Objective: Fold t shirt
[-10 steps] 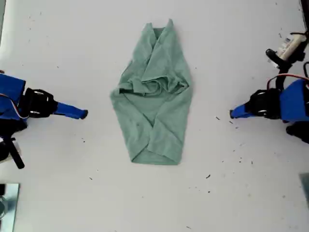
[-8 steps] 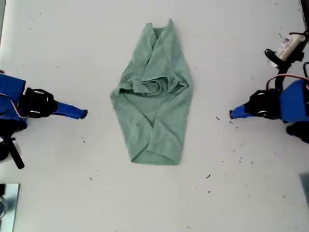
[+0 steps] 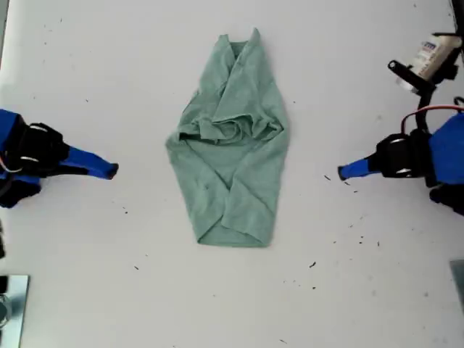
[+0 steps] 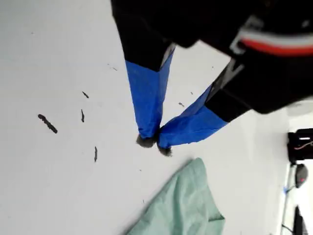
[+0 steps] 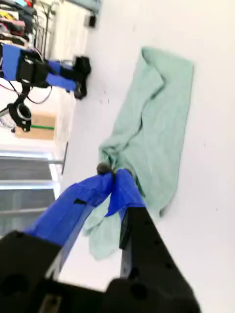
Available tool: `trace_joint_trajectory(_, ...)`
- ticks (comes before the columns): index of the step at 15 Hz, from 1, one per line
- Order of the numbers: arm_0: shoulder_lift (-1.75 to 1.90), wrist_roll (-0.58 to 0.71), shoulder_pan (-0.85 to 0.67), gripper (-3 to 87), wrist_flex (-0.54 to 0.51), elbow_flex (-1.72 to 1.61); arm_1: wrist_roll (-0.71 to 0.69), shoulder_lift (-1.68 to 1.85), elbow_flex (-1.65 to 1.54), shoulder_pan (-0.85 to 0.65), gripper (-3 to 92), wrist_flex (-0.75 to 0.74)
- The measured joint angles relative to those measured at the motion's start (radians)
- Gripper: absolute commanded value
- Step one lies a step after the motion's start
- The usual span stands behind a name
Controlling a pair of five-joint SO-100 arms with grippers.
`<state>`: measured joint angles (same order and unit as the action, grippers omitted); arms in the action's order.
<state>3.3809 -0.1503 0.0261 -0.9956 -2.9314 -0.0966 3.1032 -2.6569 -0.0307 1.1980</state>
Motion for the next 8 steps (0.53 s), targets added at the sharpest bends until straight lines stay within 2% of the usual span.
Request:
trace_joint_trajectory(1,-0.221,-0.049,0.06,-0.2,-0.002,0.155,-0.025,-0.202,0.169,0.011,2.4,0.003)
trace_joint_trajectory(3,-0.719,-0.067,0.16,-0.1,-0.037,0.551,-0.052,-0.614,0.538,0.057,2.5,0.049)
trace_joint_trajectory(4,-0.908,-0.063,0.175,3.7,-0.067,0.753,-0.063,-0.798,0.723,0.08,17.8,0.107)
trace_joint_trajectory(5,-1.048,-0.034,0.175,19.1,-0.107,0.887,-0.075,-0.965,0.905,0.095,25.3,0.19)
trace_joint_trajectory(6,-1.095,0.035,0.181,24.4,-0.095,0.945,-0.086,-1.108,1.072,0.106,34.2,0.275)
trace_joint_trajectory(8,-1.178,0.115,0.19,27.2,-0.095,1.005,-0.103,-1.313,1.335,0.127,37.4,0.388)
